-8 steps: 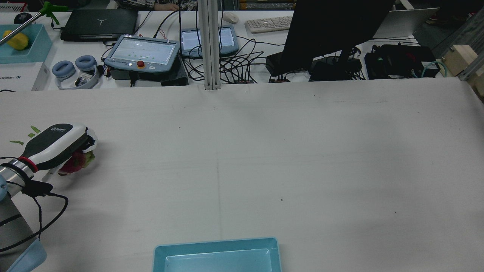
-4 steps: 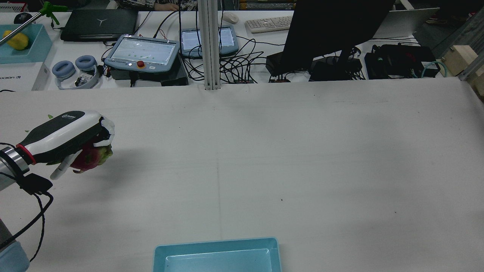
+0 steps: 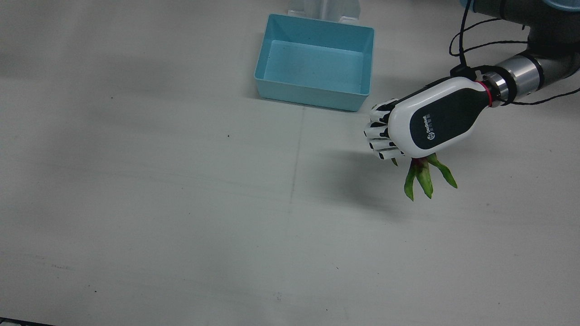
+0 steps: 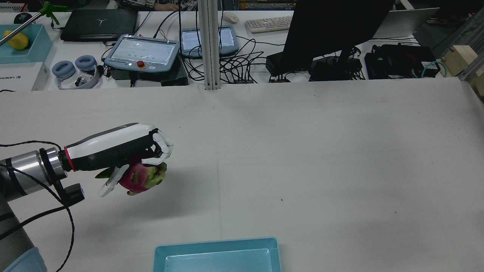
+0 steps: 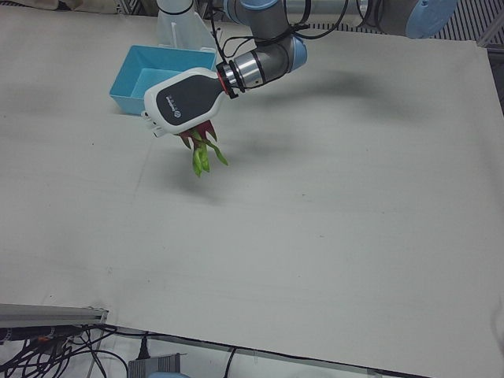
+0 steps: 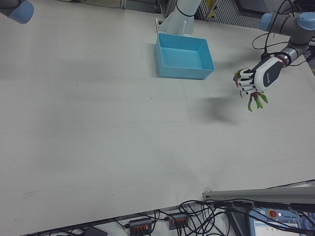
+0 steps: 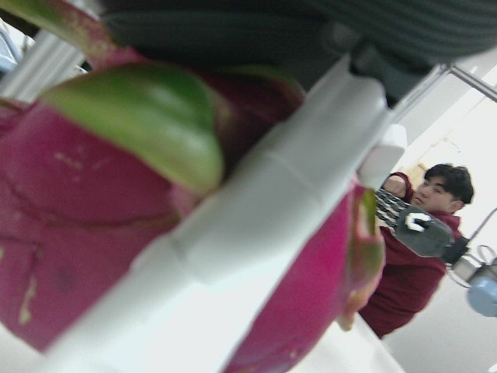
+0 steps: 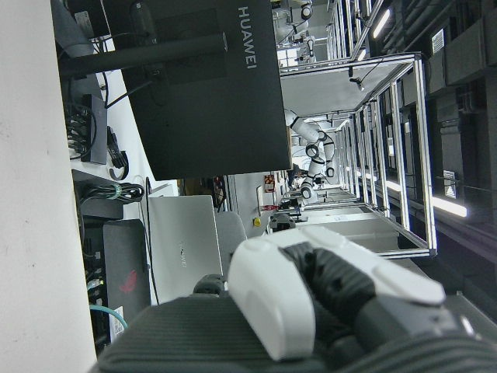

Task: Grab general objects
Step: 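Lift the dragon fruit and carry it toward the blue tray, then lower the dragon fruit into the blue tray with the left hand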

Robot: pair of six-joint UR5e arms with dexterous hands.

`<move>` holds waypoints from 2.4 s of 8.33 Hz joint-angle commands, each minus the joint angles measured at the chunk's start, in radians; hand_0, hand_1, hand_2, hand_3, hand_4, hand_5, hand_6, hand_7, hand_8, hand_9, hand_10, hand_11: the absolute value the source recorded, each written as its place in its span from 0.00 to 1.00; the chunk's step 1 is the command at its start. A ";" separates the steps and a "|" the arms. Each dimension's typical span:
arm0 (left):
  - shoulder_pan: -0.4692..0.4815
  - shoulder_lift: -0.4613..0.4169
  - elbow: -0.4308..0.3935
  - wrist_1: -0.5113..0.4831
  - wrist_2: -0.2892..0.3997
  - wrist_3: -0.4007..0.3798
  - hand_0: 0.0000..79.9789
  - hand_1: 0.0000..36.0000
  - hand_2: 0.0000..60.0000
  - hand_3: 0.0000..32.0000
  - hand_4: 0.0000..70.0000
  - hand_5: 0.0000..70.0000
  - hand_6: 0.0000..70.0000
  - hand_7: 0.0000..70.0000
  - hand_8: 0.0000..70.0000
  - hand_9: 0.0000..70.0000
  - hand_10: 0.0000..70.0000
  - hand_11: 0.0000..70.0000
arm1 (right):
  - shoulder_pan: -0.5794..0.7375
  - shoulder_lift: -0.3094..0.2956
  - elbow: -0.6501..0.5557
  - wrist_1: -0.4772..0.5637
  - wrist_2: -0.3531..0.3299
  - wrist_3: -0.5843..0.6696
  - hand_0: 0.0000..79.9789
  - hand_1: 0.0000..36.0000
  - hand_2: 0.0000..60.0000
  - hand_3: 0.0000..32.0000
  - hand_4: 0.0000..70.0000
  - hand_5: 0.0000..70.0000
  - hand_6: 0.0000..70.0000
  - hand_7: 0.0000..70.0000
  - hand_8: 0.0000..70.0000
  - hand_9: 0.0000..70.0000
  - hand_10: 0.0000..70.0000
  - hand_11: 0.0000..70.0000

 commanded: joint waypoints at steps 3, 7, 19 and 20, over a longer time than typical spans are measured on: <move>0.300 -0.197 0.026 -0.130 0.032 -0.232 1.00 1.00 1.00 0.00 1.00 1.00 1.00 1.00 1.00 1.00 1.00 1.00 | 0.000 0.000 0.000 0.000 0.000 0.000 0.00 0.00 0.00 0.00 0.00 0.00 0.00 0.00 0.00 0.00 0.00 0.00; 0.418 -0.194 0.049 -0.260 0.033 -0.238 1.00 1.00 1.00 0.00 1.00 1.00 1.00 1.00 1.00 1.00 1.00 1.00 | 0.000 0.000 0.000 0.000 0.000 0.000 0.00 0.00 0.00 0.00 0.00 0.00 0.00 0.00 0.00 0.00 0.00 0.00; 0.401 -0.054 0.072 -0.486 0.119 -0.313 1.00 1.00 1.00 0.00 0.00 1.00 0.18 1.00 0.02 0.18 0.61 0.94 | 0.000 0.000 0.002 0.000 0.000 0.000 0.00 0.00 0.00 0.00 0.00 0.00 0.00 0.00 0.00 0.00 0.00 0.00; 0.402 -0.054 0.071 -0.486 0.119 -0.313 1.00 1.00 1.00 0.00 0.00 1.00 0.18 1.00 0.02 0.19 0.64 0.99 | 0.000 0.000 0.002 0.000 0.000 0.000 0.00 0.00 0.00 0.00 0.00 0.00 0.00 0.00 0.00 0.00 0.00 0.00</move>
